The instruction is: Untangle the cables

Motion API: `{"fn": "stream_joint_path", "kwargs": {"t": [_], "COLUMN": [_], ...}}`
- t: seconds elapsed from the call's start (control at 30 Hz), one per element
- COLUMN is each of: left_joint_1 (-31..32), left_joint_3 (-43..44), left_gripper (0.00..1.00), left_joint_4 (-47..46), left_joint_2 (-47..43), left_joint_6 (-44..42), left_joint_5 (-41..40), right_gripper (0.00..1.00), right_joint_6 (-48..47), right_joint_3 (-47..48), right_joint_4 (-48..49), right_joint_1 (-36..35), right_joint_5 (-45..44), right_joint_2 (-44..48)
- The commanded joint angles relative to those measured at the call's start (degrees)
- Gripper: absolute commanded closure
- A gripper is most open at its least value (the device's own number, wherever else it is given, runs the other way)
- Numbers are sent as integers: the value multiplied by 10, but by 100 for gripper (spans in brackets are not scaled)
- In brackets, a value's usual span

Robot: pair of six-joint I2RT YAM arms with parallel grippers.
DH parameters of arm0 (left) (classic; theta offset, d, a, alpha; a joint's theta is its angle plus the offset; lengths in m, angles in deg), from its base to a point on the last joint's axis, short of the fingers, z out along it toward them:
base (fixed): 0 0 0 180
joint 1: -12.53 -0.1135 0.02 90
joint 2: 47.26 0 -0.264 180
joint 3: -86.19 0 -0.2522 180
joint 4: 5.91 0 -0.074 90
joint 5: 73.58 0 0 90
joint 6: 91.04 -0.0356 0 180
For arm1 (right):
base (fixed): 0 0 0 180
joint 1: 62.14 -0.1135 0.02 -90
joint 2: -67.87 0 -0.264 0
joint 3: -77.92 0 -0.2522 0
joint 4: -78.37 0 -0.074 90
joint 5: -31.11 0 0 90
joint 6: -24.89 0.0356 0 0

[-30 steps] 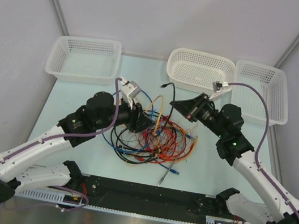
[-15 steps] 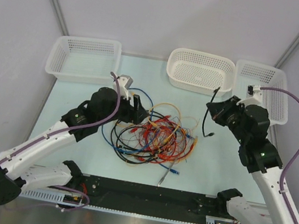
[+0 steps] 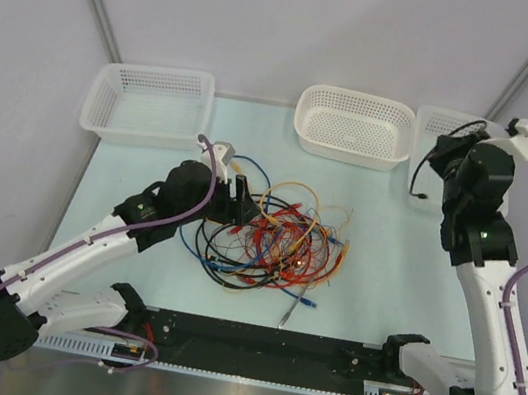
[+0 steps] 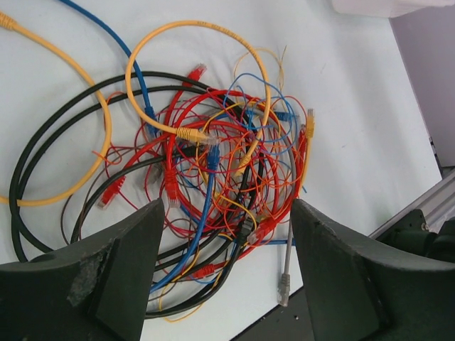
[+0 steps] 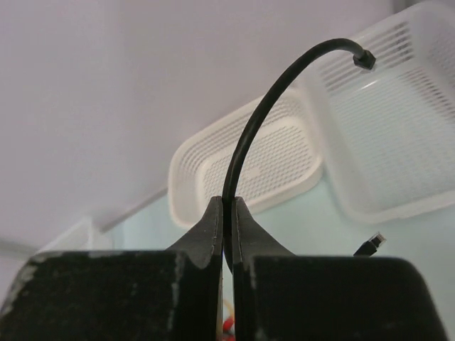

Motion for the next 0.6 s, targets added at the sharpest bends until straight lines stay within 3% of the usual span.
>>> {"fn": "stream_joint_path", "kwargs": {"t": [0.0, 0.2, 0.37, 0.57], "left_joint_1": [-2, -2, -2, -2], "left_joint_3": [-10, -7, -7, 14], "left_gripper": [24, 25, 26, 26], "left_joint_4": [-9, -7, -15, 2], "left_joint_2": [-3, 8, 14, 30], "left_joint_6": [20, 24, 19, -7], "left_joint_5": [18, 23, 31, 11], "right_gripper": [100, 100, 100, 100], "right_joint_6": [17, 58, 49, 32], "right_joint_3": [54, 92, 120, 249], "right_joint_4": [60, 90, 149, 121], "right_joint_1": [70, 147, 160, 167], "right_joint_5": [-95, -124, -106, -96], "right_joint_2": [-54, -185, -292, -416]}}
